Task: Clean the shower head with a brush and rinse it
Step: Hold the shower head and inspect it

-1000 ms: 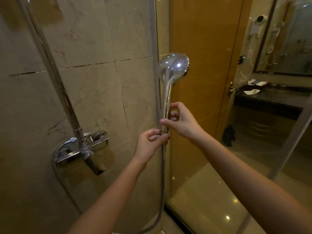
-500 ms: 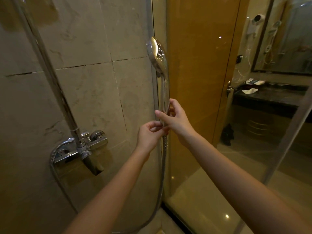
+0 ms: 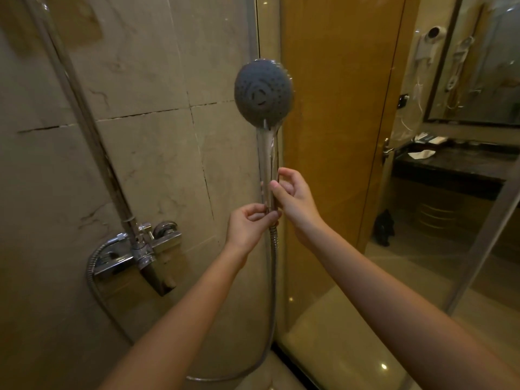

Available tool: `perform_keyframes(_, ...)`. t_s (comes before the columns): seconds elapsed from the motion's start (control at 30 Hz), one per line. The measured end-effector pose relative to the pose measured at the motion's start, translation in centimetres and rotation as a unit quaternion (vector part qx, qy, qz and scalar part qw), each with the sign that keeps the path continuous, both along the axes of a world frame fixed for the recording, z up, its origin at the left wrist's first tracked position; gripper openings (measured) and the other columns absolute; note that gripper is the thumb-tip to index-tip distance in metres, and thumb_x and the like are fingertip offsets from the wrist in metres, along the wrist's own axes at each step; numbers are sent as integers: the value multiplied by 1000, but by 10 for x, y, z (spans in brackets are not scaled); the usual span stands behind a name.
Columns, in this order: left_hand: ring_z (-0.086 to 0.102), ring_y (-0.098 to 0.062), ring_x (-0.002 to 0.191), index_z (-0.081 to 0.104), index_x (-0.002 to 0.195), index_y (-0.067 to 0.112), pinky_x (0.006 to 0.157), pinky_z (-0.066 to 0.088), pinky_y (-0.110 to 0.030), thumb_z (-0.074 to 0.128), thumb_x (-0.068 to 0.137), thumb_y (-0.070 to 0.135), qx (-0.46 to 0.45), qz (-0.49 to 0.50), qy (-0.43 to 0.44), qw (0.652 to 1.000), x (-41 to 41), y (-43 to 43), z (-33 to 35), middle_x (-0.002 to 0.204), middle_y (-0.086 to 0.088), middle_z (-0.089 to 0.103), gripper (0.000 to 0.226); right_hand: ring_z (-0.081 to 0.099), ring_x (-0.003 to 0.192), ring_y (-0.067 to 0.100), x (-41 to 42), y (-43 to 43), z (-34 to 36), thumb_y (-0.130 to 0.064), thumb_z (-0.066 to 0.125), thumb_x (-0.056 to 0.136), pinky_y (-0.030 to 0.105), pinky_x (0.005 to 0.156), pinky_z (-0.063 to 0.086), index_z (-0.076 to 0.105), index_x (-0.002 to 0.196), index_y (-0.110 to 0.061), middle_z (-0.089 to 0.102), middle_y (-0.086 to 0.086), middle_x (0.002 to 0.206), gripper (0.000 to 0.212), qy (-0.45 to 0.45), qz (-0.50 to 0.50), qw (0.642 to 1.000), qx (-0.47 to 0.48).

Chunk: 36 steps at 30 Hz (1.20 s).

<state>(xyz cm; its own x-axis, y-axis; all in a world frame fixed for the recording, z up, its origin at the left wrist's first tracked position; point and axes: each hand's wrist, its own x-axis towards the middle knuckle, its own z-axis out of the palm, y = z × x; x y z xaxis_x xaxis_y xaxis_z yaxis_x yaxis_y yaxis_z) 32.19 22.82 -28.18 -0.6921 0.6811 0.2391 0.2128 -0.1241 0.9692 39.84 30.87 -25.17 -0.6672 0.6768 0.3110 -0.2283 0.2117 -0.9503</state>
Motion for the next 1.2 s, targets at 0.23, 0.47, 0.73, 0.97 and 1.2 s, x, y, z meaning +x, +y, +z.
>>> perform_keyframes(0.23, 70, -15, 86, 67, 90, 15, 74, 53, -22, 71, 79, 15, -8, -4, -12, 1000, -2, -2, 0, 91, -6, 73, 11, 65, 103, 21, -3, 4, 4, -22, 39, 103, 26, 73, 57, 36, 137, -16, 65, 11, 116, 35, 31, 61, 994, -88)
perform_keyframes(0.47, 68, -11, 86, 65, 90, 16, 70, 50, -18, 66, 83, 14, -43, -4, -19, 999, 7, 0, -1, 91, -3, 70, 7, 61, 107, 9, -4, 2, -2, -34, 59, 93, 28, 85, 54, 19, 151, -18, 56, 3, 132, 72, -13, 33, 999, -27)
perform_keyframes(0.73, 69, -6, 79, 67, 97, 8, 59, 49, -8, 69, 80, 17, -26, -7, 4, 1000, 9, -2, 5, 90, -4, 73, 19, 53, 104, 13, 2, 10, 3, -36, 67, 86, 34, 89, 49, 51, 130, -13, 59, 6, 114, 52, -6, -12, 1000, 13)
perform_keyframes(0.97, 70, -5, 78, 67, 98, 13, 57, 47, -7, 68, 81, 21, -19, -42, -28, 999, 10, -6, 10, 93, -4, 74, 19, 66, 103, 25, 4, 11, 4, -29, 57, 94, 50, 92, 53, 48, 121, -27, 69, 9, 110, 28, 61, 32, 993, -95)
perform_keyframes(1.2, 68, 2, 73, 65, 102, 10, 56, 47, -7, 64, 84, 16, -21, -51, -48, 997, 15, -6, 5, 92, -3, 72, 19, 64, 102, 17, 3, 2, 3, -41, 57, 92, 30, 77, 54, 41, 138, -22, 58, 3, 121, 52, 21, 74, 994, -82)
